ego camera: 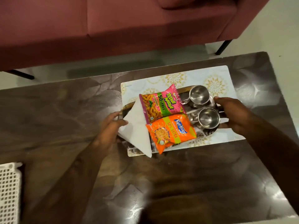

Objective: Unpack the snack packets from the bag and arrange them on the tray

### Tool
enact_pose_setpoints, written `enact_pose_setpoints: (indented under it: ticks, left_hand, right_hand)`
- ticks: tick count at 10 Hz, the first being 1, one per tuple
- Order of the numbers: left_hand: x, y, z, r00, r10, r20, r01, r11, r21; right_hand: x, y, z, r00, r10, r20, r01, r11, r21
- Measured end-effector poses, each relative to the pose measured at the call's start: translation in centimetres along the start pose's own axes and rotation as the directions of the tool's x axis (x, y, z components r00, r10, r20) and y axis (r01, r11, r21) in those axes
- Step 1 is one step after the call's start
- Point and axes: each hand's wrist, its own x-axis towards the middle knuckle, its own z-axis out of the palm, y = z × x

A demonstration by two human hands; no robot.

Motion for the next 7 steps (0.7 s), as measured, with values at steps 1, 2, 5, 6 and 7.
enact_pose_setpoints:
  ticks: [1, 2, 5, 6, 7]
  left_hand:
    - [1.5, 1.7, 3.9, 0.999, -0.016, 0.029, 0.014, 0.998, 0.056]
    - [2.2, 2.5, 5.3, 0.999, -0.017, 0.03, 0.014, 0.995, 0.096]
    - [3.3, 3.1, 7.4, 0.999, 0.011, -0.03, -0.006, 0.984, 0.18]
    - [3.7, 3.1, 7.4, 0.999, 0.025, -0.042, -0.015, 0.976, 0.218]
    - [3.1, 3.0, 6.7, 0.987, 0.096, -0.128, -0.037, 0.915, 0.403]
  right_hand:
    - [2.1, 0.3, -2.8, 0.999, 0.037, -0.018, -0.036, 0.998, 0.051]
    - [3.0, 0.5, -3.5, 0.999, 0.043, -0.032, -0.041, 0.996, 0.075]
    - [5.2, 1.5, -3.9, 0.997, 0.074, -0.039, -0.07, 0.993, 0.096]
    - [5.5, 1.6, -3.8, 0.998, 0.058, -0.039, -0.054, 0.994, 0.096]
    - [4.7, 1.7, -3.9, 0.991, -0.031, -0.128, 0.027, 0.999, -0.035]
